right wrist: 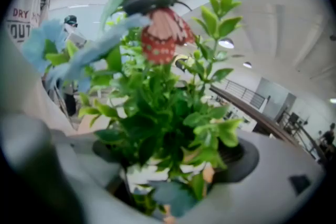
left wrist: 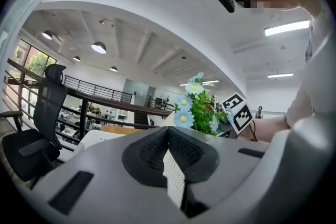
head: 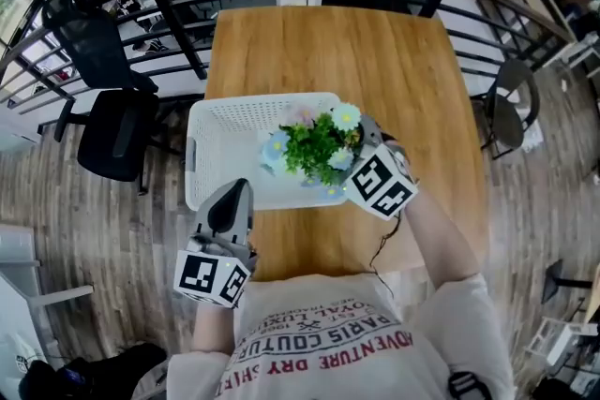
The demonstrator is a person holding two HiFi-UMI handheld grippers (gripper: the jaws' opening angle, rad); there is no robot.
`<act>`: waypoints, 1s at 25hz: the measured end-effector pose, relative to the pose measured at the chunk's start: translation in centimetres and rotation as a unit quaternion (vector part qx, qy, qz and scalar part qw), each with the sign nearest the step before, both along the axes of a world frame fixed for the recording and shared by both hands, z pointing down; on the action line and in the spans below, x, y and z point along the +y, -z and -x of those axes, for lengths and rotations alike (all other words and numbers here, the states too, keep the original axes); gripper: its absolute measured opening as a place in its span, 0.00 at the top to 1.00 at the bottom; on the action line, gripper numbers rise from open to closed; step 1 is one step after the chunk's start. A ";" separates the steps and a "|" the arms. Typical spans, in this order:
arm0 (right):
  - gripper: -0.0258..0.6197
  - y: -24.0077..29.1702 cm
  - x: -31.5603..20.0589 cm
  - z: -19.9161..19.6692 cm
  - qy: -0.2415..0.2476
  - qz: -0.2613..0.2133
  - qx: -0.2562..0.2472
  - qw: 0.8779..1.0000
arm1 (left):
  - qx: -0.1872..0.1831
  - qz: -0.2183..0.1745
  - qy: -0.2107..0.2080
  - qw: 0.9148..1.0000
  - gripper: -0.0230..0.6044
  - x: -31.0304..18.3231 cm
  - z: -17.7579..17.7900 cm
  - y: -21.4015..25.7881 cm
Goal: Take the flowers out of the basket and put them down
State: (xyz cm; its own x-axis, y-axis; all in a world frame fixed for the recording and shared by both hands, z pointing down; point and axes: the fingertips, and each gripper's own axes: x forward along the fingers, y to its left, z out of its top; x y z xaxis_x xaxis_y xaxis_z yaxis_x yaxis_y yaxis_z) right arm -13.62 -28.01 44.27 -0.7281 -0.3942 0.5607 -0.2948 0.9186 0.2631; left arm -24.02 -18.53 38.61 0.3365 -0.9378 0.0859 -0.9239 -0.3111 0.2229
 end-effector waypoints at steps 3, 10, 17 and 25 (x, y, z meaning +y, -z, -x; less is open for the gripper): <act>0.25 0.2 -0.6 -4.9 -0.016 -0.001 0.002 1.000 | -0.002 -0.006 -0.007 1.000 0.92 -0.4 -4.1 0.5; 0.25 -1.7 -0.5 -14.7 -0.047 0.015 0.005 0.999 | -0.001 -0.007 -0.024 1.000 0.92 -1.2 -12.8 -0.1; 0.25 -8.2 0.3 -20.8 -0.070 0.068 0.026 0.995 | -0.008 0.008 -0.044 0.999 0.92 -1.4 -18.5 -2.6; 0.25 -18.5 1.3 -24.8 -0.103 0.146 0.050 0.983 | -0.017 0.037 -0.054 0.998 0.92 -0.5 -21.8 -5.3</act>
